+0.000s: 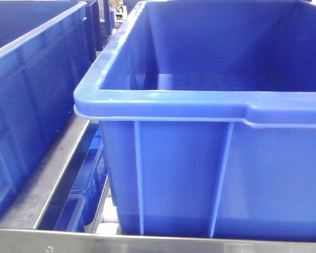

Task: Pick red cube and place on left shelf
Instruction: 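Drive up to the shelf rack and stop before a blue crate, then lower the right gripper into the blue crate and open it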

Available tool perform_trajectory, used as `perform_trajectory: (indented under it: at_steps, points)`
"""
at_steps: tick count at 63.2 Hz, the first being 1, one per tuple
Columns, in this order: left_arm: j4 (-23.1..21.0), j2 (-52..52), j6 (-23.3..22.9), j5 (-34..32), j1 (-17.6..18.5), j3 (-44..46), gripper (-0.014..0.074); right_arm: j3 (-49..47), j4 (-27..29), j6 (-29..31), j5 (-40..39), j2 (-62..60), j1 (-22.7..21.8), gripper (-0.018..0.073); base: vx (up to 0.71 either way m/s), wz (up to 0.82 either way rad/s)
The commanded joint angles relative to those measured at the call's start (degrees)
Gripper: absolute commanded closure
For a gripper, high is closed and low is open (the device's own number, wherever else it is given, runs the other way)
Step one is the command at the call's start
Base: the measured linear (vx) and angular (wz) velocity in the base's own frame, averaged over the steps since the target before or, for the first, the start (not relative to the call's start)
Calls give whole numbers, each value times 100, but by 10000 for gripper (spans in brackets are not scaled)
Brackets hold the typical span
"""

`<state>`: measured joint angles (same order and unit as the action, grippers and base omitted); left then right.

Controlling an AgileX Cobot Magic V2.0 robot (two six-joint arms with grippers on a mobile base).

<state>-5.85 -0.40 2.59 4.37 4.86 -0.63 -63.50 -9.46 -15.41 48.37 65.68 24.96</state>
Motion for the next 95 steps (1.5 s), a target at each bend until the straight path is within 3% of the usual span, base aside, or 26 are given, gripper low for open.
perform_trajectory:
  at_steps: [1,27,55,64,82,88,95]
  points:
    - [-21,-70,-31,-473,32,-136,495,-544,-63,60,-316,605,35,513,0,0]
    - [-21,-70,-31,-473,32,-136,495,-1352,-44,60,-498,2946,42,513,0,0]
    - [-21,-70,-31,-473,32,-136,495,-1352,-44,60,-715,3818,37,510,0,0]
    - [-21,-70,-31,-473,32,-136,495,-1352,-44,60,-637,3827,37,402,0,0]
    - [-21,-70,-31,-473,32,-136,495,-1548,-44,60,-448,3827,37,-8,0,0]
    - [-21,-70,-31,-473,32,-136,495,-1721,-44,60,-267,3827,37,-64,0,0]
    - [-21,-70,-31,-473,32,-136,495,-1893,-44,60,-39,3818,37,-62,0,0]
